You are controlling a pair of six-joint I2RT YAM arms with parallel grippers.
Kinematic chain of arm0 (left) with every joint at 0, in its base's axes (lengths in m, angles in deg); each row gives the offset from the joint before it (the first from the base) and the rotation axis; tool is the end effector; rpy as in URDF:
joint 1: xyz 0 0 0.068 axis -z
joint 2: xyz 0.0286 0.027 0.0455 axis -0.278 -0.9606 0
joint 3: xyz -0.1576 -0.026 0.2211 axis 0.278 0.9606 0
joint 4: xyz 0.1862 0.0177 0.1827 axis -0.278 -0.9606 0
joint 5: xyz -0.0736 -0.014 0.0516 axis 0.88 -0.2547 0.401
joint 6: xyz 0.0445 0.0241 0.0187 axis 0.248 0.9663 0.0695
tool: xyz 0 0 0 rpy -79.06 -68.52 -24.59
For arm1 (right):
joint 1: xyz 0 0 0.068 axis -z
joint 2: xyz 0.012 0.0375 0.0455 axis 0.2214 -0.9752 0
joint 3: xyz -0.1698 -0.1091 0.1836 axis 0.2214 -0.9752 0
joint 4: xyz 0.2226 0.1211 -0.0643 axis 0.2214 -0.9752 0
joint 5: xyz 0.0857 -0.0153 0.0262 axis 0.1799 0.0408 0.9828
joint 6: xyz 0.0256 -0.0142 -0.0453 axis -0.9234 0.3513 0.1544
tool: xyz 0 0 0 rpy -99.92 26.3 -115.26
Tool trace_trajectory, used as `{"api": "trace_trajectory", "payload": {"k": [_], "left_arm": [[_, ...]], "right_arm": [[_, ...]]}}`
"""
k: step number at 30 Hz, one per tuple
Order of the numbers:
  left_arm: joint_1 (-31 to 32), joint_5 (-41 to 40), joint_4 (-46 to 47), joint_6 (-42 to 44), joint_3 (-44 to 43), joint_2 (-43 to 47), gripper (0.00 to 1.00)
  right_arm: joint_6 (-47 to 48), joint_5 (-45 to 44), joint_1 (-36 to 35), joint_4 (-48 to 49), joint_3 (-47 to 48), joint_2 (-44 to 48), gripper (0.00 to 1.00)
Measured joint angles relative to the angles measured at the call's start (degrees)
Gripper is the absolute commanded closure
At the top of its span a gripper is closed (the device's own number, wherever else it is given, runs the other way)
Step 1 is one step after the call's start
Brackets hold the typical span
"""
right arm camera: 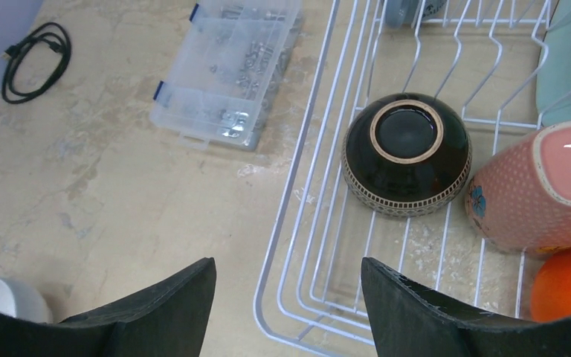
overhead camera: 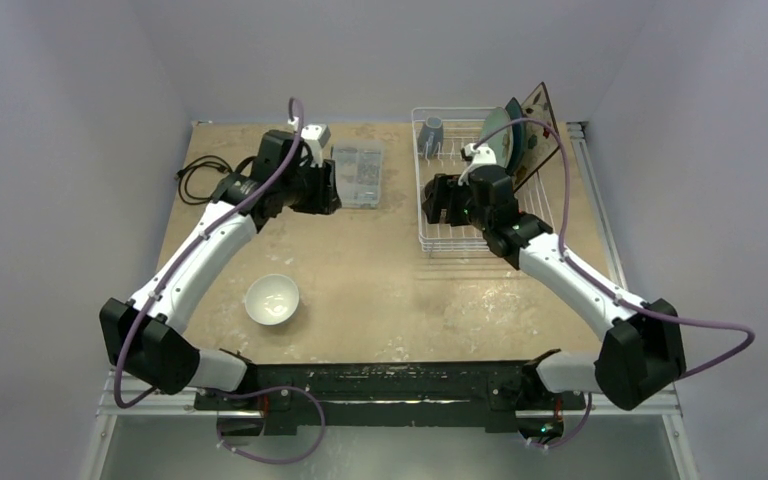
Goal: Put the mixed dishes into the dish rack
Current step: Turn the bowl upside down on the dish rack, then pick up the bowl from the center of the board.
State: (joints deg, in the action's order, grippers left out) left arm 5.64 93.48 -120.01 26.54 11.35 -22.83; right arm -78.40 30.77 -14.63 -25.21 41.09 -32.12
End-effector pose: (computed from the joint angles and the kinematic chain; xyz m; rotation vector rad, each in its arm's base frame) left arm 0.2791 -0.1168 0.3555 0.1370 2.3219 -0.5191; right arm 0.2720 0.1394 0.2949 -0.0913 2.0721 0.4821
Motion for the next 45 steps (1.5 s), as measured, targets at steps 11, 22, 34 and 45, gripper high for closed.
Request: {"api": "trace_trajectory", "payload": {"k": [11,22,34,45], "left_arm": [[7.74,-13.86,-5.57,3.87,-0.92,-0.20,0.52],[8.63,-17.97,-9.60,-10.40,16.09,9.46,0.56],[8.63,-21.38,-4.94,-22.97,33.31,14.40,0.69],[8.63,-21.27,-2.69,-24.06,35.89,9.38,1.00]], "right_arm": [[-2.36,3.50,0.00,0.61,-2.67,10.71,0.27],[-3.23,6.05,0.00,1.84,-4.63,10.80,0.26],[-3.26,9.49,0.00,3.87,-8.11,10.01,0.25],[-3.15,9.94,0.00,4.39,-10.45,12.72,0.25]]}}
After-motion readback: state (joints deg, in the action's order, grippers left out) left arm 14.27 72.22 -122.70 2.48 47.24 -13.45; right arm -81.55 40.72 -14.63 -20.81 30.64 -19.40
